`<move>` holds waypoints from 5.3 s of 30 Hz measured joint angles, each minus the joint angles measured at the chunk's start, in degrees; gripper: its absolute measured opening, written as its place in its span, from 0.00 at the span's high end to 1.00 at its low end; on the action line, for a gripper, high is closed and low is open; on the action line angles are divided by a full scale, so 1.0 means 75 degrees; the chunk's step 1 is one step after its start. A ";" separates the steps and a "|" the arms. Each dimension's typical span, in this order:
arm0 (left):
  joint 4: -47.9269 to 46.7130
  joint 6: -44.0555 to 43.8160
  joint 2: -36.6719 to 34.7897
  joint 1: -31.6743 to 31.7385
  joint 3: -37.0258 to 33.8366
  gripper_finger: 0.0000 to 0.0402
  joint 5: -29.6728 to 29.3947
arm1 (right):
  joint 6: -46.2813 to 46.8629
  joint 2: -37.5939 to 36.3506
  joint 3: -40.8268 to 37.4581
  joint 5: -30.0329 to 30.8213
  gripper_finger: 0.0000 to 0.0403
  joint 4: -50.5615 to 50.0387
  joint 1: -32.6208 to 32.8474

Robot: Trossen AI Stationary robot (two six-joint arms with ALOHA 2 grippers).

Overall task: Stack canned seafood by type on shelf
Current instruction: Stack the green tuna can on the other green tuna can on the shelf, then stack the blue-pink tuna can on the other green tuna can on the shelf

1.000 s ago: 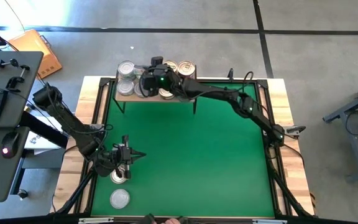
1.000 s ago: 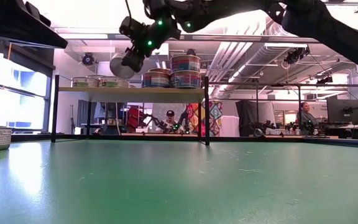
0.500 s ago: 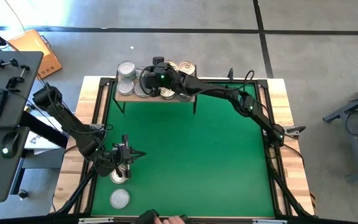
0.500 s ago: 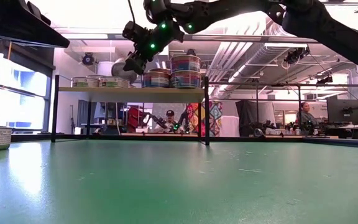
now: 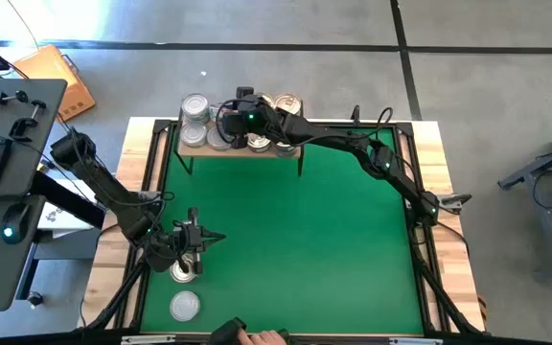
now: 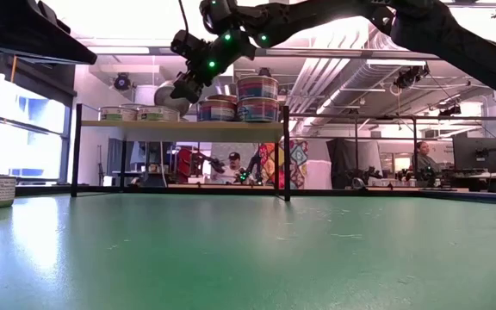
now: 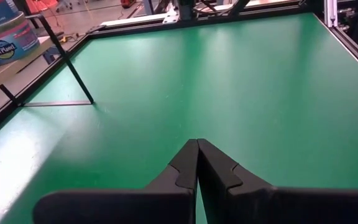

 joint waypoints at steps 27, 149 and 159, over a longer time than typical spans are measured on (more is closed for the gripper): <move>0.0126 0.0064 0.0000 0.0000 0.0002 1.00 0.0003 | -0.0035 -0.0009 -0.0003 -0.0333 0.61 -0.0116 0.0000; -0.3173 -0.5074 0.0006 -0.2454 0.0591 1.00 0.1269 | 0.4016 0.0422 -0.0003 -0.1624 1.00 -0.5773 0.4351; -0.4581 -0.7760 0.0196 -0.3225 0.1334 1.00 0.3198 | 0.3614 0.0766 -0.0003 -0.2371 1.00 -0.5580 0.4034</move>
